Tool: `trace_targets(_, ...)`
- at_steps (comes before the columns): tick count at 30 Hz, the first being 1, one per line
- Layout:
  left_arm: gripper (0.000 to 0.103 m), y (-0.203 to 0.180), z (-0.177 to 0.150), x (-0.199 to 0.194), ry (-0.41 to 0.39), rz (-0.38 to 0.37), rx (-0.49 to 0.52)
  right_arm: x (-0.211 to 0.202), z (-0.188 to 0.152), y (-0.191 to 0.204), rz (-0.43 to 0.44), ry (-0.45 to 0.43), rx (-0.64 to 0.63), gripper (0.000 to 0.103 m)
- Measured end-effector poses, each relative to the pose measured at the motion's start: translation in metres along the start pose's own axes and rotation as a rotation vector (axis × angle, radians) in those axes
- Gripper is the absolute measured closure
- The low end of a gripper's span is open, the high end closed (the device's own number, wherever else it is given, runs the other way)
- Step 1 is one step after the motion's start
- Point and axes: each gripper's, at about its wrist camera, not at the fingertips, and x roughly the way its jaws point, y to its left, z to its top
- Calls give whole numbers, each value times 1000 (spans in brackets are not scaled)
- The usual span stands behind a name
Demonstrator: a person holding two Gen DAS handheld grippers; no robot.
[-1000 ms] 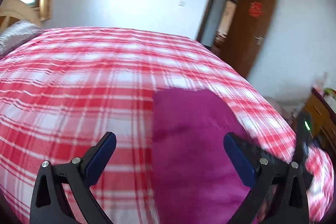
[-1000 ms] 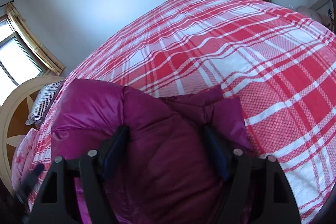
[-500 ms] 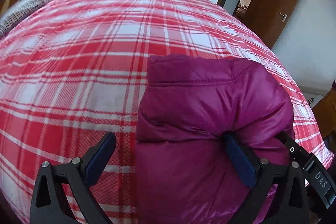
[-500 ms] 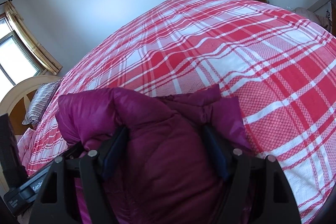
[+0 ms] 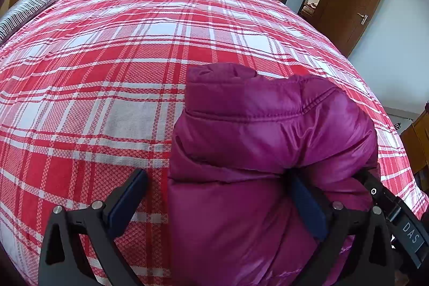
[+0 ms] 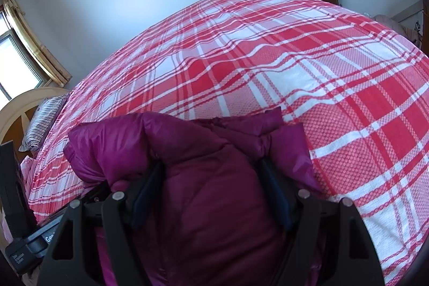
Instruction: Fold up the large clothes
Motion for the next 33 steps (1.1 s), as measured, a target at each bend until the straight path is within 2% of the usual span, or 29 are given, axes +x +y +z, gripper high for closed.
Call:
trace_targets(15, 1, 1, 0, 1, 2, -10, -9, 7, 1, 6, -37, 29, -36, 23)
trace_targets(18, 1, 4, -1, -3, 8, -41, -4, 7, 1, 6, -36, 28, -37, 23)
trace_targets(21, 1, 20, -13, -22, 1, -155, -30, 7, 1, 6, -29, 29, -40, 22)
trace_targets(24, 1, 43, -42, -46, -1, -298, -82, 6, 2, 6, -24, 37, -52, 22)
trace_targets(26, 1, 50, -58, -56, -4, -350, -72, -2, 3, 7, 13, 39, -58, 21)
trace_targets(28, 1, 52, -70, -66, -15, -394, -41, -26, 0, 1, 63, -13, -53, 21)
trace_targets(29, 1, 53, -74, -69, -14, -421, -36, -44, -3, -5, 74, -65, -39, 15)
trace_targets(30, 1, 54, -78, -71, -16, -451, -33, -61, -6, -12, 78, -114, -28, 2)
trace_targets(32, 1, 53, -82, -72, -24, -476, -19, -79, -11, -23, 71, -162, -22, 0)
trace_targets(33, 1, 52, -84, -72, -33, -488, -13, -81, -13, -29, 64, -155, -29, 0)
